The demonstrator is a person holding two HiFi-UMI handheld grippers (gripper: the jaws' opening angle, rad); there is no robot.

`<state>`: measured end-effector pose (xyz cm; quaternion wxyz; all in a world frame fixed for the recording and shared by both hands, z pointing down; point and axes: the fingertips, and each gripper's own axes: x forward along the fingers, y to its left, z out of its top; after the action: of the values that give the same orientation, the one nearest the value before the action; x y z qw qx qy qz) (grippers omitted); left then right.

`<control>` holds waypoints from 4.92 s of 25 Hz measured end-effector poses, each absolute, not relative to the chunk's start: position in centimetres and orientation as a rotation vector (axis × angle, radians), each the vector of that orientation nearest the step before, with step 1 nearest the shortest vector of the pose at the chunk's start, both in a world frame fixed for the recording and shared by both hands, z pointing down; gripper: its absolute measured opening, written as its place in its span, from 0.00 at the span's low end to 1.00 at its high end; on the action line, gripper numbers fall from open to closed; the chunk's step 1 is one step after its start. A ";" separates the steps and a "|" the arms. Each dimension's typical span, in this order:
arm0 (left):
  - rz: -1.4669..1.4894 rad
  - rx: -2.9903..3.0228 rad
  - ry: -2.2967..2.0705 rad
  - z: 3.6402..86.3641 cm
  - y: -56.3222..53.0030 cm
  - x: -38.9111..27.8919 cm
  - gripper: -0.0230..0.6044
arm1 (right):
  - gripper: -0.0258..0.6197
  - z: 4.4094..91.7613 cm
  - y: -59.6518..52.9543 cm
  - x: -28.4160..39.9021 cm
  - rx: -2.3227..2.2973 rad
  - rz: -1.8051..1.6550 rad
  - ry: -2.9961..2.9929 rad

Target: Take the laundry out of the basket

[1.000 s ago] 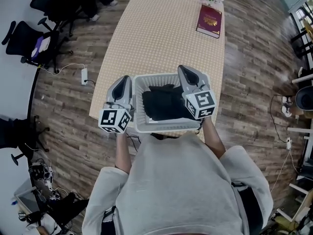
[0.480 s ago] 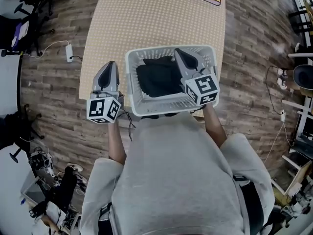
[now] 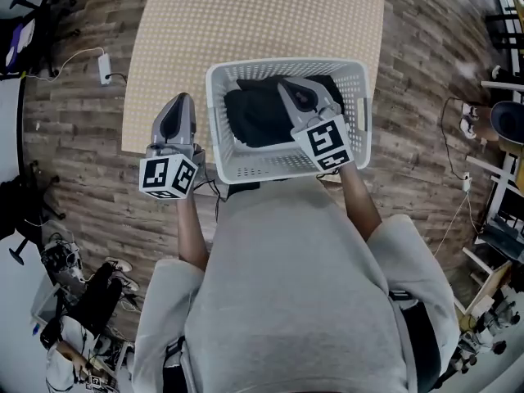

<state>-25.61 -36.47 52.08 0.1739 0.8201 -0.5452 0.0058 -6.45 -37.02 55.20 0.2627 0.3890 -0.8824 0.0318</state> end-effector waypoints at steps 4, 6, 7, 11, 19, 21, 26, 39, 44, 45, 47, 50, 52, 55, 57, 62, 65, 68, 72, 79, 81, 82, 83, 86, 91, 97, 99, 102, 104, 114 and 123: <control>-0.009 2.329 -1.544 51.7 -36.3 -25.3 0.06 | 0.04 58.0 -34.6 -7.6 0.717 -0.327 -2.114; -0.034 2.325 -1.549 51.3 -36.5 -25.2 0.06 | 0.04 59.4 -33.8 -7.8 0.593 -0.491 -1.979; -0.048 2.322 -1.552 51.1 -36.5 -25.2 0.06 | 0.04 60.0 -33.4 -7.8 0.554 -0.514 -1.948; -0.093 2.316 -1.558 50.5 -36.6 -25.1 0.05 | 0.19 62.3 -31.4 -7.5 0.418 -0.351 -1.931; -0.134 2.301 -1.581 49.9 -36.8 -25.5 0.06 | 0.97 68.9 -30.3 -4.2 0.166 -0.095 -1.709; -0.134 2.292 -1.582 50.1 -36.8 -25.5 0.06 | 0.97 71.5 -30.0 -3.4 0.089 -0.048 -1.648; -0.133 2.266 -1.590 50.8 -36.7 -26.2 0.06 | 0.97 77.5 -29.2 -2.9 -0.041 0.097 -1.547; -0.159 2.267 -1.585 50.5 -37.0 -26.5 0.06 | 0.54 76.9 -27.6 -4.0 -0.094 0.080 -1.510; -0.178 2.289 -1.576 49.6 -36.9 -25.7 0.06 | 0.40 76.2 -26.7 -3.9 -0.120 0.086 -1.539; -0.180 2.291 -1.575 49.5 -36.8 -25.7 0.06 | 0.39 76.1 -26.6 -3.9 -0.116 0.086 -1.546; -0.184 2.290 -1.574 49.3 -36.7 -25.7 0.06 | 0.38 75.7 -26.5 -4.0 -0.097 0.079 -1.565; -0.191 2.299 -1.573 48.9 -36.6 -25.9 0.06 | 0.35 74.3 -27.1 -4.3 -0.010 0.033 -1.612; -0.196 2.314 -1.568 48.5 -36.7 -26.0 0.06 | 0.30 72.2 -28.3 -4.8 0.097 -0.039 -1.653; -0.210 2.346 -1.546 47.9 -37.0 -25.5 0.06 | 0.22 68.4 -30.6 -5.0 0.295 -0.203 -1.691; -0.212 2.372 -1.528 47.2 -37.3 -24.9 0.06 | 0.22 65.7 -31.8 -4.9 0.444 -0.318 -1.705; -0.220 2.430 -1.505 45.5 -37.8 -23.8 0.06 | 0.23 58.5 -32.9 -3.7 0.761 -0.515 -1.721; -0.226 2.464 -1.496 44.3 -38.3 -23.2 0.06 | 0.23 55.4 -33.6 -3.0 0.879 -0.612 -1.718; -0.229 2.499 -1.476 43.3 -38.4 -22.2 0.06 | 0.23 54.2 -34.4 -2.6 0.947 -0.624 -1.733; -0.230 2.531 -1.453 42.4 -38.0 -21.0 0.06 | 0.24 53.5 -34.7 -2.4 1.020 -0.557 -1.796; -0.219 2.547 -1.451 41.9 -37.6 -19.8 0.06 | 0.24 50.2 -36.2 -1.8 1.233 -0.236 -2.103; -0.218 2.550 -1.453 41.8 -37.4 -19.5 0.06 | 0.24 49.1 -36.4 -1.8 1.287 -0.101 -2.224; -0.216 2.553 -1.453 41.7 -37.3 -19.3 0.06 | 0.24 48.7 -36.4 -1.7 1.308 -0.031 -2.286; -0.214 2.555 -1.454 41.6 -37.2 -19.0 0.06 | 0.24 48.2 -36.4 -1.8 1.323 0.037 -2.350; -0.209 2.557 -1.459 41.3 -37.0 -18.4 0.06 | 0.24 46.8 -36.2 -2.1 1.332 0.204 -2.533; -0.180 2.565 -1.465 41.2 -36.1 -15.4 0.06 | 0.23 45.4 -35.6 -0.9 1.331 0.294 -2.667; -0.142 2.563 -1.500 41.5 -34.3 -12.2 0.06 | 0.23 44.0 -34.5 0.7 1.281 0.282 -2.757; -0.146 2.561 -1.510 41.4 -33.6 -11.9 0.06 | 0.23 43.4 -34.1 0.6 1.264 0.270 -2.782; -0.144 2.561 -1.510 41.5 -32.3 -11.4 0.06 | 0.23 42.7 -32.8 0.5 1.249 0.256 -2.802; -0.156 2.570 -1.508 41.2 -31.5 -11.4 0.06 | 0.23 42.1 -31.9 0.3 1.248 0.235 -2.814; -0.236 2.623 -1.488 39.6 -22.4 -13.1 0.06 | 0.23 37.4 -23.5 -0.5 1.302 0.147 -2.891; -0.264 2.644 -1.441 39.1 -13.4 -14.6 0.06 | 0.23 37.6 -14.2 -2.0 1.359 0.118 -2.838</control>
<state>-14.60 -13.43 39.12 0.0593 0.8731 -0.4760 -0.0873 -2.03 -14.21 37.60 -0.0036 0.4316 -0.9013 0.0374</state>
